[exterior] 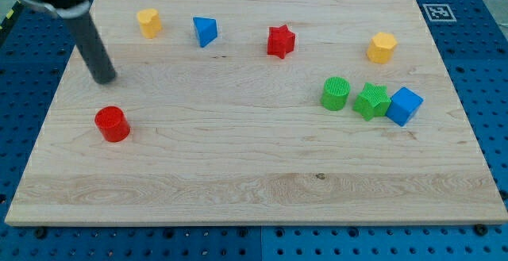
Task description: Push the blue triangle on the left side of the green circle
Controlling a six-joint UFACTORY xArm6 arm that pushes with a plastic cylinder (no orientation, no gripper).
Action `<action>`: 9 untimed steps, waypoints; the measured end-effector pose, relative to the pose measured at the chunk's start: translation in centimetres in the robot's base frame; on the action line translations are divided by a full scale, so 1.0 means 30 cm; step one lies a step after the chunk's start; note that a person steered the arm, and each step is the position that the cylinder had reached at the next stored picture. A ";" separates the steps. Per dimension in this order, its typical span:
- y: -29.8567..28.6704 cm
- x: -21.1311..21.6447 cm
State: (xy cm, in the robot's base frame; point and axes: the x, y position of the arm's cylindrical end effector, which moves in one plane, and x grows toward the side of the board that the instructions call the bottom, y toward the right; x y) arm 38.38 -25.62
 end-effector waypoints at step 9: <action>0.692 -0.458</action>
State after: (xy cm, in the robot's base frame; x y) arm 24.63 -4.86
